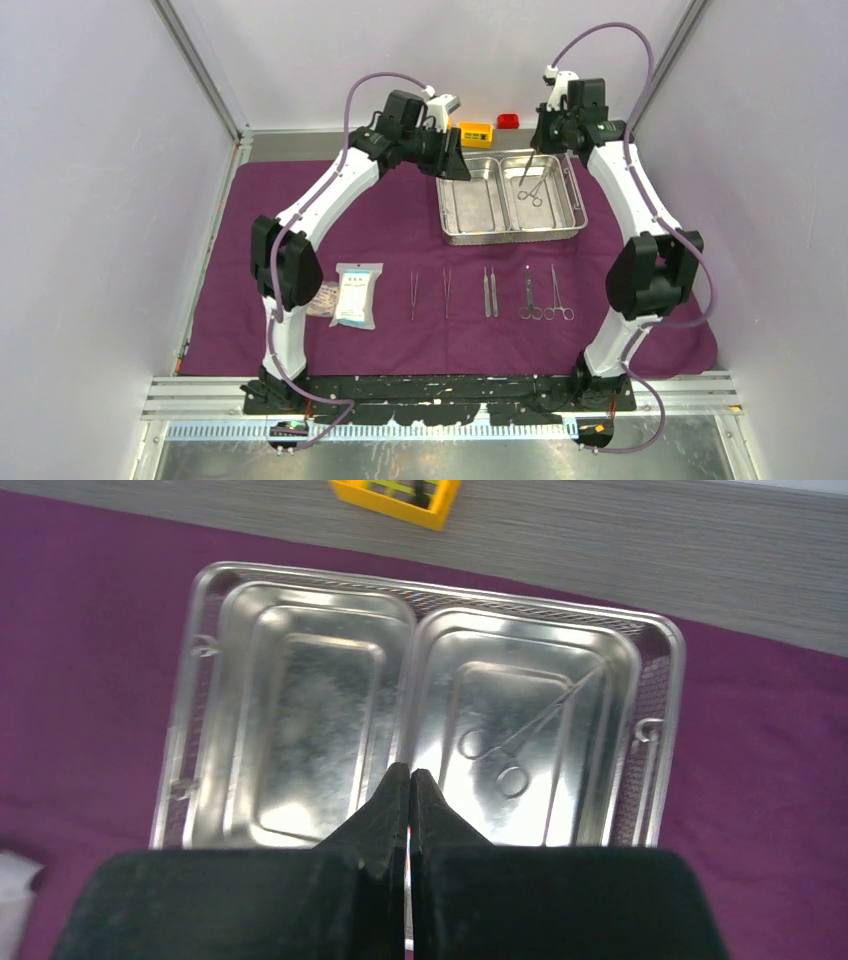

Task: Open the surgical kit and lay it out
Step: Place the medical item in the surgical kit.

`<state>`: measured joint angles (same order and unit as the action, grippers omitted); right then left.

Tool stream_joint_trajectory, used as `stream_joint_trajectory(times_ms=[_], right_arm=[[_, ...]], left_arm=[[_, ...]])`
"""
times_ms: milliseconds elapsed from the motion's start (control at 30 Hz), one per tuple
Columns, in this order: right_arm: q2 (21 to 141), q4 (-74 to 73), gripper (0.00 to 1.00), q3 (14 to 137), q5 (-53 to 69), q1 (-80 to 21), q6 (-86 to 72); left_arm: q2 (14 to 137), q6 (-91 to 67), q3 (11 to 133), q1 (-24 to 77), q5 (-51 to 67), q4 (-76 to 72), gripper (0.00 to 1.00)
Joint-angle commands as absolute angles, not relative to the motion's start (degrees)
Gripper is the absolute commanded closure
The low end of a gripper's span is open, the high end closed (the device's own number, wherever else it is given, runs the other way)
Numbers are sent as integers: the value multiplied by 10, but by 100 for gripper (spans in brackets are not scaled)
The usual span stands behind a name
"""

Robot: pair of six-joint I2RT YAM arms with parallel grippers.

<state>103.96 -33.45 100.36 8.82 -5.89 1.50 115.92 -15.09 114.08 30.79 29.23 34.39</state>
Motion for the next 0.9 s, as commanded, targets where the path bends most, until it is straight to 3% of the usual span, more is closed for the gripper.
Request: stream_joint_trajectory(times_ms=[0,367,867], right_arm=[[958,-282,100,959,170,-61,-55],[892,-233,99,868,267,-93,-106],[896,-208,99,844,303,-101,-121]], left_arm=[[1107,-278,1144,313,382,264,54],[1145,-518,1113,333,423,152,50],[1157,-459,1094,364,356,212,49]])
